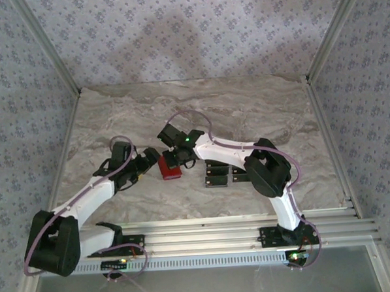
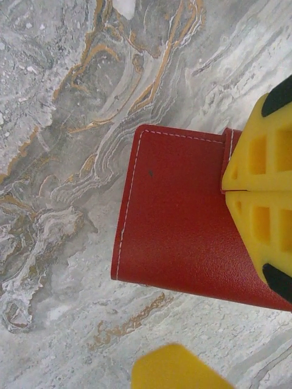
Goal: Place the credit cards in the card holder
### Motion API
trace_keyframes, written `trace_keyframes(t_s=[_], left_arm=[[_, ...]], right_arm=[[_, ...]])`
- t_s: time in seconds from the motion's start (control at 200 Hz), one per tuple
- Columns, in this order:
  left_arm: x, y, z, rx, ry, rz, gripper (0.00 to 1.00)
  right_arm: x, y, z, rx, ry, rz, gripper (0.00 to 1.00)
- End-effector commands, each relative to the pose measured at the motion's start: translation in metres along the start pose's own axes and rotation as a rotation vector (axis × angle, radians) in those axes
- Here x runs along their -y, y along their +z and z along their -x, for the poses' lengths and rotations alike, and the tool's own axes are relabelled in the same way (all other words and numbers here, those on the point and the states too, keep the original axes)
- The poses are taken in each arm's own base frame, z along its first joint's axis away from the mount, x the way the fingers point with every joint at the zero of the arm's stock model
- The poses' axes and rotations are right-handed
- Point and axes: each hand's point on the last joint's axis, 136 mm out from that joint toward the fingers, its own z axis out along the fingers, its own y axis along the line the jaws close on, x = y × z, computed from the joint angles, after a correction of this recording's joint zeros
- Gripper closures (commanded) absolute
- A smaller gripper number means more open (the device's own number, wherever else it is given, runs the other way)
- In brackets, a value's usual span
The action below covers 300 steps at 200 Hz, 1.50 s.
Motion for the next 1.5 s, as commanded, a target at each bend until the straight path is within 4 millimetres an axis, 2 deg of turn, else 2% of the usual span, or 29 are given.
trace_keyframes(t_s=[0.0,0.165,0.26,0.555,0.76,0.835,0.984,1.099,1.299,1.394,1.494], left_arm=[[0.016,0.004,0.012,0.058,-0.025,-0.038,0.0],[0.018,0.012,0.01,0.063,-0.047,-0.03,0.01],[0.019,0.016,0.008,0.067,-0.063,-0.032,0.05],[0.032,0.023,0.005,0.071,-0.068,-0.07,0.32],[0.037,0.028,0.003,0.075,-0.063,-0.084,0.59],[0.038,0.029,0.003,0.075,-0.057,-0.089,0.75],[0.041,0.031,0.003,0.078,-0.038,-0.098,1.0],[0.04,0.028,0.004,0.088,-0.016,-0.099,1.0],[0.042,0.018,0.01,0.148,0.033,-0.14,1.0],[0.046,0.014,0.012,0.166,0.05,-0.17,1.0],[0.053,0.01,0.012,0.177,0.072,-0.208,1.0]], right_arm=[[-0.013,-0.018,0.01,0.047,0.016,0.052,1.0],[-0.016,-0.021,0.01,0.058,0.025,0.068,1.0],[-0.018,-0.022,0.009,0.059,0.026,0.075,1.0],[-0.025,-0.024,0.009,0.066,0.021,0.086,1.0],[-0.023,-0.022,0.007,0.061,0.021,0.08,1.0],[-0.021,-0.022,0.005,0.059,0.021,0.075,1.0],[-0.014,-0.026,0.002,0.057,0.026,0.063,1.0],[-0.001,-0.033,0.001,0.064,0.04,0.036,1.0],[0.035,-0.043,0.0,0.088,0.098,-0.008,1.0],[0.038,-0.045,0.001,0.098,0.107,0.001,1.0],[0.031,-0.045,0.003,0.104,0.102,0.034,1.0]])
